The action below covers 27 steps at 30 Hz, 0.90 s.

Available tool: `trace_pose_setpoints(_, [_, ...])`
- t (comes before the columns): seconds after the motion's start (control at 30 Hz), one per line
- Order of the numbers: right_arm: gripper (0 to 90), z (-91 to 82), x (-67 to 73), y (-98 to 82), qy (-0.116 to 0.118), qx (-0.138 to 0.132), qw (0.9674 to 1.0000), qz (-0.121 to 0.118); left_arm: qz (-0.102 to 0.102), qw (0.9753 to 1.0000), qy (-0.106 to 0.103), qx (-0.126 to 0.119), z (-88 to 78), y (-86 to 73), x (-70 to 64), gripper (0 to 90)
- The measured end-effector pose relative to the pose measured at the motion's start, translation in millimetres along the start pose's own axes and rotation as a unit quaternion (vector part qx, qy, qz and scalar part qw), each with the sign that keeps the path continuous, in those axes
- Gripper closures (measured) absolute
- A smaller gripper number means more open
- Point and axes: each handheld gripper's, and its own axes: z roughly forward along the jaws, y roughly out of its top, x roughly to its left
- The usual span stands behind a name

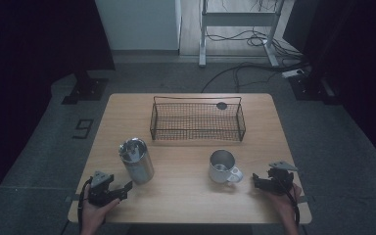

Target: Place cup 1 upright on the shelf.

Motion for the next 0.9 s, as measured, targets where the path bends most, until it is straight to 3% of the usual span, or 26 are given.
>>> trace_pose_setpoints(0.37, [7.1, 0.6, -1.0, 0.8, 0.003, -0.002, 1.0000, 0.000, -0.009, 0.9999, 0.005, 0.009, 4.4, 0.1, -1.0, 14.4])
trace_pose_setpoints(0.53, [7.4, 0.6, -1.0, 0.9, 0.001, -0.002, 1.0000, 0.000, 0.003, 0.9999, 0.010, 0.009, 6.0, 1.5, -2.2, 14.5])
trace_pose_setpoints(0.7, [9.2, 0.8, -1.4, 1.2, 0.004, -0.005, 1.0000, -0.003, 0.000, 0.9998, 0.019, 0.012, 9.6, 1.1, 4.2, 14.7])
trace_pose_setpoints(0.9, [9.8, 0.8, -1.5, 1.3, 0.005, -0.005, 1.0000, -0.003, 0.004, 0.9996, 0.021, 0.018, 11.2, 0.8, 2.2, 14.6])
